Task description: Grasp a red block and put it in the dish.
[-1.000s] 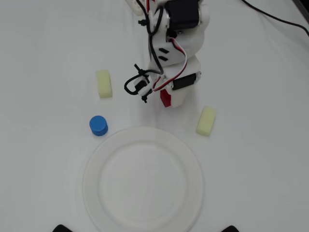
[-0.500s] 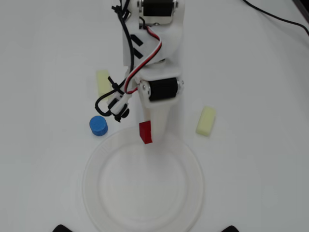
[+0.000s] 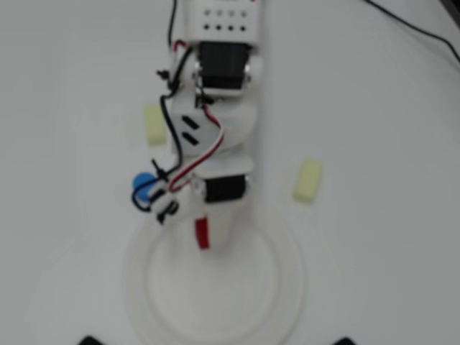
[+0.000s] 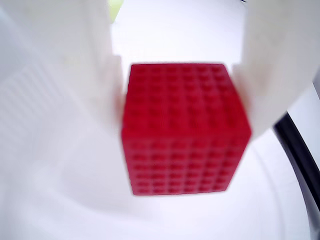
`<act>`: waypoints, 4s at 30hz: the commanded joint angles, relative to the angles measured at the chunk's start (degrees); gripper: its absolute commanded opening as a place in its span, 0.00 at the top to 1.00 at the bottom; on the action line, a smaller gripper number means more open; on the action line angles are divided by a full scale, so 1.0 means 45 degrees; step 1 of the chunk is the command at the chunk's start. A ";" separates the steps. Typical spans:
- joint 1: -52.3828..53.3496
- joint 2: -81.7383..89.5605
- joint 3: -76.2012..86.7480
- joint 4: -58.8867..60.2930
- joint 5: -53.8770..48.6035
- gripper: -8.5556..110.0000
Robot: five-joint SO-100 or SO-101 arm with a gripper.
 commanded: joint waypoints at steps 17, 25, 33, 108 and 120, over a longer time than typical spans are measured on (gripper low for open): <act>0.0254 -0.0547 -0.1934 0.0898 0.0156 0.90; 0.0254 -0.0547 -0.2891 0.2012 0.0215 0.80; 0.0273 -0.0547 -0.3320 0.2637 0.0234 0.77; -0.0859 2.9004 2.2969 0.5957 0.0684 0.76; -0.0898 2.9004 2.3574 0.6523 0.1406 0.93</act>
